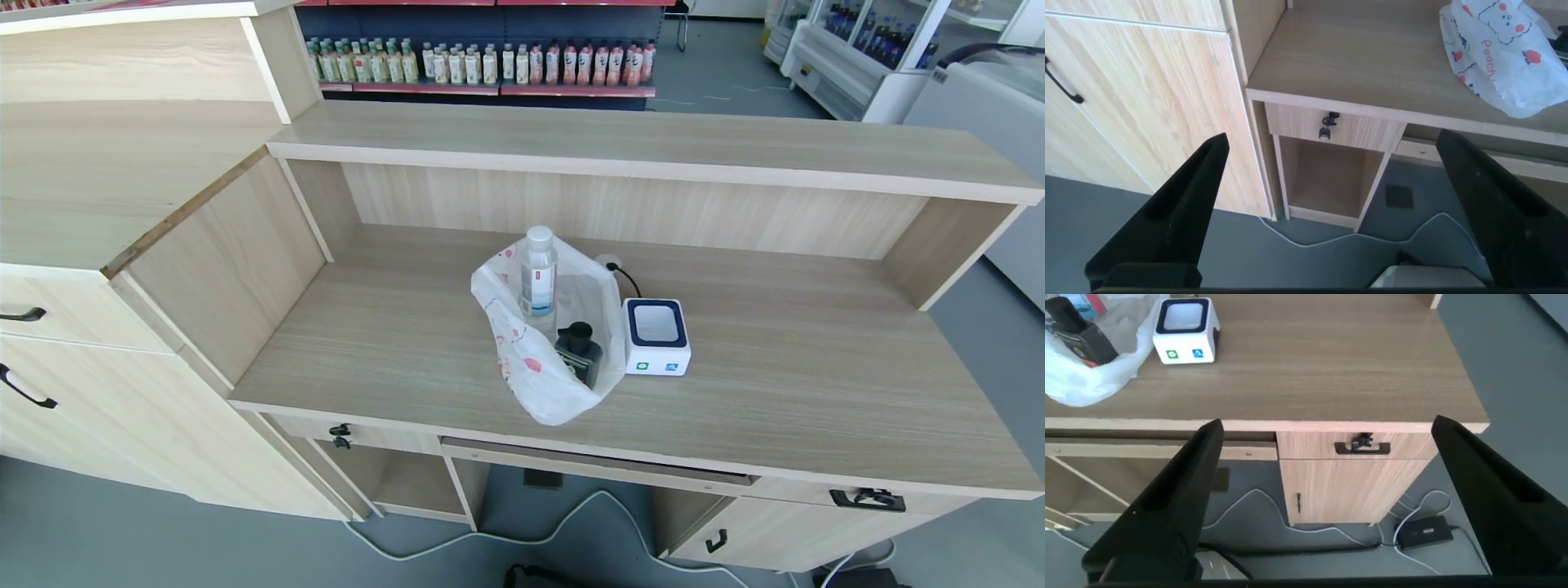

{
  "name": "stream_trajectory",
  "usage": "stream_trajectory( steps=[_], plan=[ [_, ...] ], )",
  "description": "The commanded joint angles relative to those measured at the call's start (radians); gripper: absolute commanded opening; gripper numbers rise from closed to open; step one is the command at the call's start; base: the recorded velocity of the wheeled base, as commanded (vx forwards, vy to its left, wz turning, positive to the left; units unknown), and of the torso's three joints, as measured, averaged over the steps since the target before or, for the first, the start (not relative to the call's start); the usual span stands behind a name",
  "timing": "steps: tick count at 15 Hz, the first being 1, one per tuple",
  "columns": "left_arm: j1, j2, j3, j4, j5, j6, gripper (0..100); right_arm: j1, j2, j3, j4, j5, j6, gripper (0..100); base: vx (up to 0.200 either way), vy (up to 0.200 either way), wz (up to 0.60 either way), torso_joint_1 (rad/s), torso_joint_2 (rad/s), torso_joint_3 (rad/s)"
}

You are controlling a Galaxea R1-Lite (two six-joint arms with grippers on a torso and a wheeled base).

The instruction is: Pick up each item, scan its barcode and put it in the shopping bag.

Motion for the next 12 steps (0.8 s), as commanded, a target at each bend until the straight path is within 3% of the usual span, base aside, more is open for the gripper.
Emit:
stream_trajectory(
  steps=[1,5,12],
  plan=[
    [0.0,0.0,0.0,-0.001,0.001,0.0,100,0.004,-0.018,0.0,0.012,0.005,0.038,100,0.0,0.0,0.0,0.0,0.0,0.0],
    [0.0,0.0,0.0,-0.001,0.001,0.0,100,0.004,-0.018,0.0,0.042,0.007,0.138,100,0.0,0.0,0.0,0.0,0.0,0.0],
    [0.0,0.0,0.0,0.0,0.001,0.0,100,0.004,-0.018,0.0,0.077,0.071,0.113,100,0.0,0.0,0.0,0.0,0.0,0.0]
  ],
)
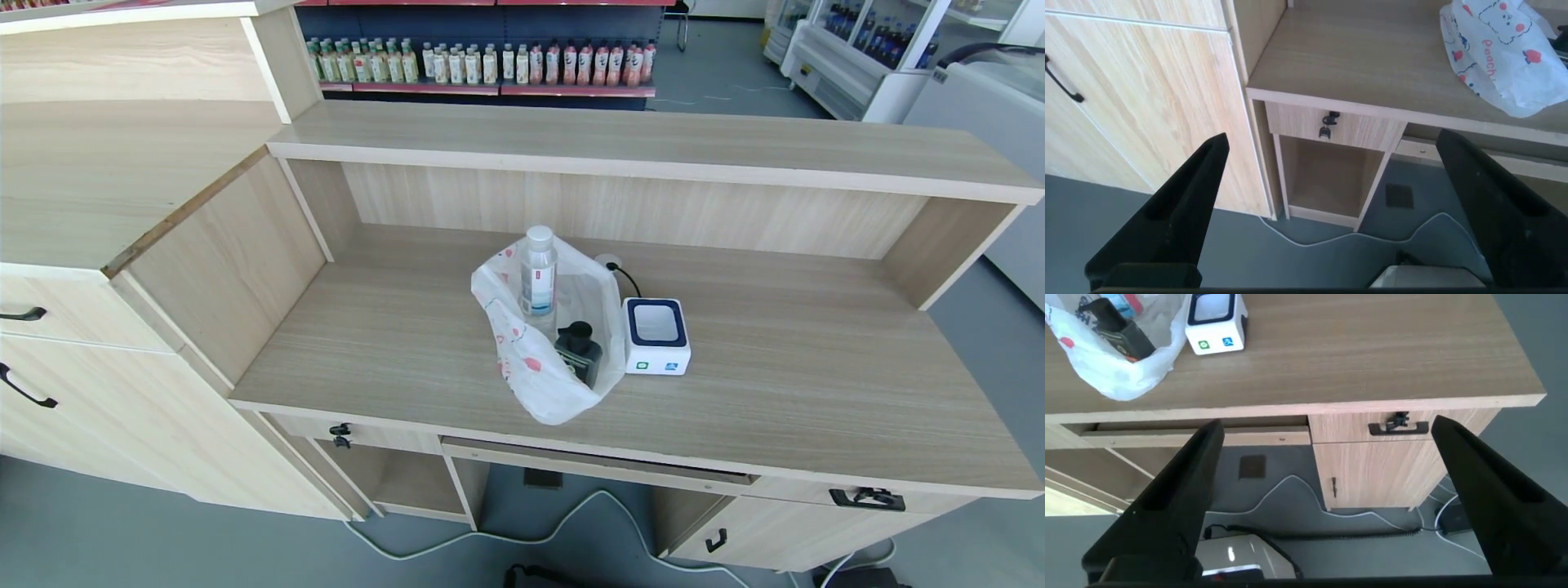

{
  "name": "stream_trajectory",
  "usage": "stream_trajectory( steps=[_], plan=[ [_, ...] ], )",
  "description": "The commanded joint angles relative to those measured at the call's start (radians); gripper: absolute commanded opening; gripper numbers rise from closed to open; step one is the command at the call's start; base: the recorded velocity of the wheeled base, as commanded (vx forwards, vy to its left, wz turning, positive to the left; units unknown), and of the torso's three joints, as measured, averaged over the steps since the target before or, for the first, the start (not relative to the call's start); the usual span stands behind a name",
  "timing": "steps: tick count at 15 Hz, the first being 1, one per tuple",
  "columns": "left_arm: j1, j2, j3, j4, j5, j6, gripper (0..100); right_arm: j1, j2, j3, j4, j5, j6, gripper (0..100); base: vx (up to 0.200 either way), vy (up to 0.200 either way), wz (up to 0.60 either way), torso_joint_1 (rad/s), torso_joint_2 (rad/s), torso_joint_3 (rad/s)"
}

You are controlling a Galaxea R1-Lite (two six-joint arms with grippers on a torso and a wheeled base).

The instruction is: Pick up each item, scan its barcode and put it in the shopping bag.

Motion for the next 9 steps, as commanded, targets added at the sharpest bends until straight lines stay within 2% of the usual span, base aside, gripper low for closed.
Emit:
stream_trajectory(
  steps=[1,9],
  plan=[
    [0.0,0.0,0.0,-0.001,0.001,-0.001,100,0.0,0.004,0.001,0.004,-0.001,0.001,100,0.0,0.0,0.0,0.0,0.0,0.0],
    [0.0,0.0,0.0,-0.001,0.001,-0.001,100,0.0,0.003,0.001,0.004,-0.001,0.001,100,0.0,0.0,0.0,0.0,0.0,0.0]
  ],
)
